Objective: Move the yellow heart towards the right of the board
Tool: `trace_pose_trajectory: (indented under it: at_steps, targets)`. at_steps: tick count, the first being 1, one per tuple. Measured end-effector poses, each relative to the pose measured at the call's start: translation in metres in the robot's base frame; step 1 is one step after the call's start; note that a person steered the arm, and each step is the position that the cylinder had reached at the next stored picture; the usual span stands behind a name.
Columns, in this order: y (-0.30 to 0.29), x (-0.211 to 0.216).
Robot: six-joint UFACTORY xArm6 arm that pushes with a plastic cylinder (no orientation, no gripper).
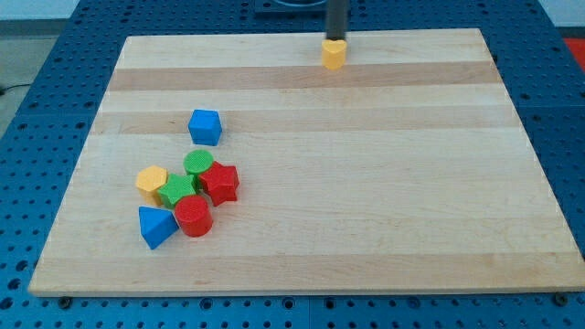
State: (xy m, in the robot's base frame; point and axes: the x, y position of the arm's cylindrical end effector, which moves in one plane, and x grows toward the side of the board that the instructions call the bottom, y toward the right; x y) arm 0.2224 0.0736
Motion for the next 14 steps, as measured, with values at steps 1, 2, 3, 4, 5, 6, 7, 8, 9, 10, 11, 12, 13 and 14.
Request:
trace_pose_trajectory:
  at_steps: [1,2,3,4,5,6,7,8,9,10,11,12,13,14]
  targets:
    - [-0.047,-0.011]
    - [-0.084,-0.017]
    - [-0.093,0.017]
    - [-0.022,0.029]
    - [0.029,0.025]
    - [0.006,0.025]
    - [-0.001,0.041]
    - [0.049,0.056]
    - [0.089,0.039]
    - [0.090,0.039]
    - [0.088,0.057]
    - [0.083,0.090]
    - [0.072,0.157]
    - [0.032,0.243]
